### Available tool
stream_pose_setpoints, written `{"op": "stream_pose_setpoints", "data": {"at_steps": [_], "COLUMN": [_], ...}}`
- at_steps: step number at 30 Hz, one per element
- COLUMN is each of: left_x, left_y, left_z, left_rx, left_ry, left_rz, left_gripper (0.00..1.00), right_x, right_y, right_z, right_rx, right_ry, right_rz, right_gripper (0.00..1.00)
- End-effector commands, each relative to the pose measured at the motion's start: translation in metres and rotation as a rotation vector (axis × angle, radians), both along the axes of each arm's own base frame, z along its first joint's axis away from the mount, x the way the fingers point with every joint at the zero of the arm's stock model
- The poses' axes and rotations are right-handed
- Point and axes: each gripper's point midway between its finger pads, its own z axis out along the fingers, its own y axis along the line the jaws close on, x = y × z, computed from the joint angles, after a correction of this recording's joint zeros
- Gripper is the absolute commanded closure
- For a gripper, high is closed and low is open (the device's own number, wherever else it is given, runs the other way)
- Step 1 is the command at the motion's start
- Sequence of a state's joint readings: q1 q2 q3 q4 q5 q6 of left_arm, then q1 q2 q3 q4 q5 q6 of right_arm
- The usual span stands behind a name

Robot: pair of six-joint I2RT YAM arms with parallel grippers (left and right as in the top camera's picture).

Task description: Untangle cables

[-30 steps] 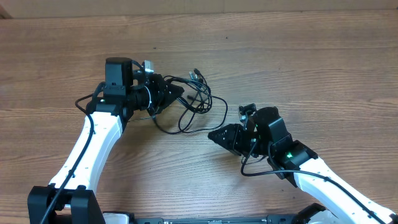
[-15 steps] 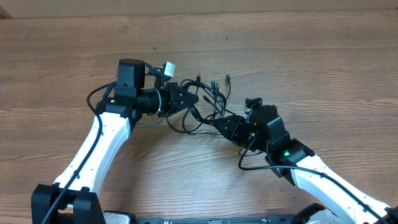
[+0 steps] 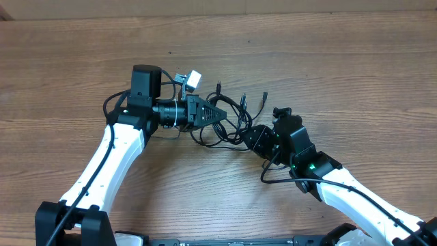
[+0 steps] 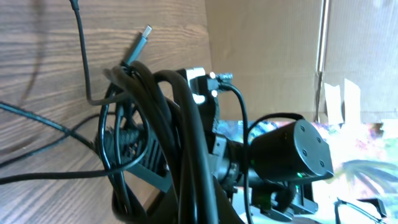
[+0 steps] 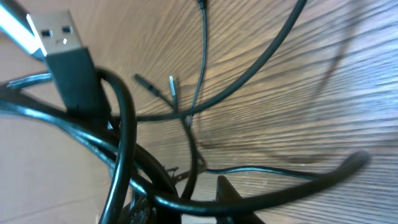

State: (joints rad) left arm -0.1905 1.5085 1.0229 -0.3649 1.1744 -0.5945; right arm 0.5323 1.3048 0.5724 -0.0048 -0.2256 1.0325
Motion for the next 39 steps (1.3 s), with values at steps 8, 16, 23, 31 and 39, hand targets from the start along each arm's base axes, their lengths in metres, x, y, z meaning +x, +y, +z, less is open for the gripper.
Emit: {"op": "stream_pose_setpoints", "data": {"at_steps": [8,16,23,31,39], "left_x": [-0.003,0.028,0.038,0.015,-0.006], "left_y": [-0.008,0.001,0.034,0.056,0.064], "left_z": [0.029,0.005,-0.053,-0.084,-0.097], "left_rx": [-0.108,0.057,0.309,0.318,0.326], "left_ry": [-0.091,-0.131,0.211,0.892,1.201], "left_rz": [-0.086,0.083,0.386,0.776,0.945], "left_gripper": [0.96,0.96,0.96,0.88,0.89], "right_x": [-0.016,-0.025,-0.017,-0.035,-0.064], "right_y": [-0.055,-0.054,-0.004,0.014,0.039], "right_z": [-0.051,-0.056,-0.010,0.017,0.016], "right_rx": [-0.286,-0.292,-0.037,0.112,0.215], "right_ry": [0.146,0.183,0.073,0.112,0.297], "right_rz": [-0.154,-0.128,0.033,0.105,0.092], "right_gripper": [0.82,0.80,0.41,0.48,0.65]}}
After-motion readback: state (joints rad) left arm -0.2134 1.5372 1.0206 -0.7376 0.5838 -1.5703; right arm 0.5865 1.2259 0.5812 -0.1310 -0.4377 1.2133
